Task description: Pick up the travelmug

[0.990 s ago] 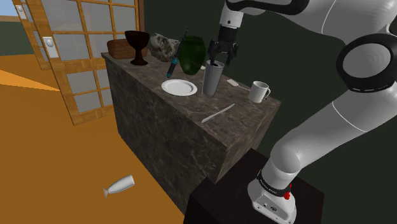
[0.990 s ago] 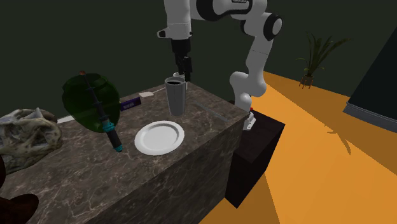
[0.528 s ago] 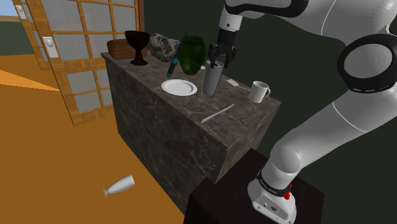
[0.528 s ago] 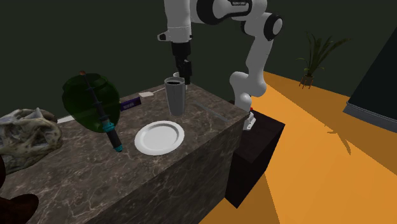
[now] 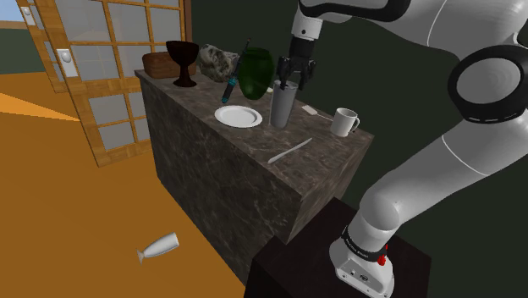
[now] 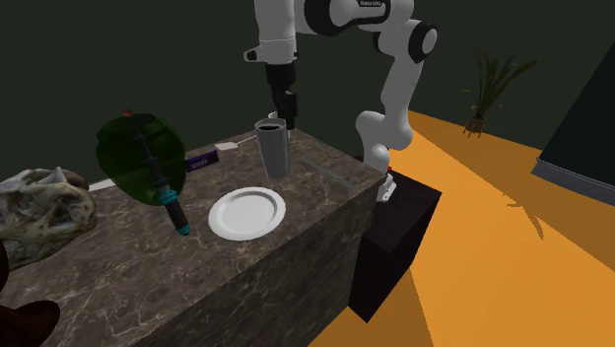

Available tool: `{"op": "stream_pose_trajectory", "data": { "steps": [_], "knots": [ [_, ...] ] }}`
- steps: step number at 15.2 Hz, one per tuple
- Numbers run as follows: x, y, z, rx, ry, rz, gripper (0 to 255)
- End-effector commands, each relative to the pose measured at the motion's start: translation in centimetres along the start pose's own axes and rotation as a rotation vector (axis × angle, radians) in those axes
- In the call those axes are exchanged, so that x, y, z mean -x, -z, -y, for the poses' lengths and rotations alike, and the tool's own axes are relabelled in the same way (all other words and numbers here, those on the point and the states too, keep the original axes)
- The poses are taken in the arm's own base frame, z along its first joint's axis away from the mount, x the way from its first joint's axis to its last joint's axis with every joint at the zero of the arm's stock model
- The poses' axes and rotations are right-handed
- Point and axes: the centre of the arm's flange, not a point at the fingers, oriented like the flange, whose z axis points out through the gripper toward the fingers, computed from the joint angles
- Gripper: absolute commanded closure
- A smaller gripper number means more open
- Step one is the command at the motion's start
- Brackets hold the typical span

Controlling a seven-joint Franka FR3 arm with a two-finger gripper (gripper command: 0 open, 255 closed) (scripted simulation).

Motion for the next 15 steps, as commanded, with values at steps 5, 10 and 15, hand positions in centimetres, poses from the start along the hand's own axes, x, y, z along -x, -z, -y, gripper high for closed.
{"op": "stream_pose_trajectory", "data": {
  "steps": [5,10,15],
  "knots": [
    [0.1,3.0,0.1,0.000,0.000,0.000,255],
    [0.2,5.6,0.2,0.000,0.000,0.000,255],
    [0.2,7.3,0.3,0.000,0.000,0.000,255]
  ]
}}
